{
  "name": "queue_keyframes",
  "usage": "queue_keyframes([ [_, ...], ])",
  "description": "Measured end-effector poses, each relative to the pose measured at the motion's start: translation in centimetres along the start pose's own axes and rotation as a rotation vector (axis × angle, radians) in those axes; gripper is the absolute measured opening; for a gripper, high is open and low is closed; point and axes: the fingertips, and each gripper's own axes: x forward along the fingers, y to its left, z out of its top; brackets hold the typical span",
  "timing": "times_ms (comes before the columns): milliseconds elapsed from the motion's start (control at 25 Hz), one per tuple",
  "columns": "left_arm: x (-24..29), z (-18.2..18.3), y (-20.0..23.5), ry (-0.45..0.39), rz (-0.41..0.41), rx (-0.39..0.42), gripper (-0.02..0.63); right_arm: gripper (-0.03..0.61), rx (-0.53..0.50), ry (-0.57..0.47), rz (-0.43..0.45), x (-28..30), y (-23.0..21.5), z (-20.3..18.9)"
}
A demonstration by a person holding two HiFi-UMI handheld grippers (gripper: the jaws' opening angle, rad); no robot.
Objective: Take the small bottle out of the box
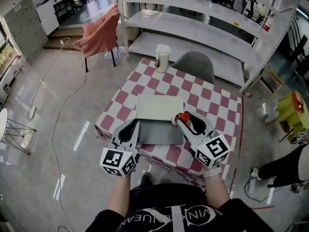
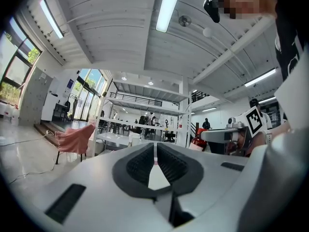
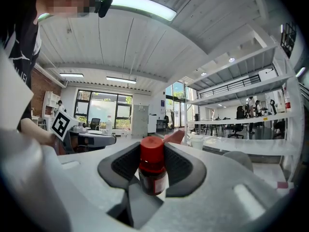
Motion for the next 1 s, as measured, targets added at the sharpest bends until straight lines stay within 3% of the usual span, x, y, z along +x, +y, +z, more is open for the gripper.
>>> queue_keyframes([
  [1000, -1.3, -1.0, 2.1, 0.022, 0.022, -0.016, 0.026, 0.146, 0.002, -0.025, -0.042, -0.2, 0.3, 0.0],
])
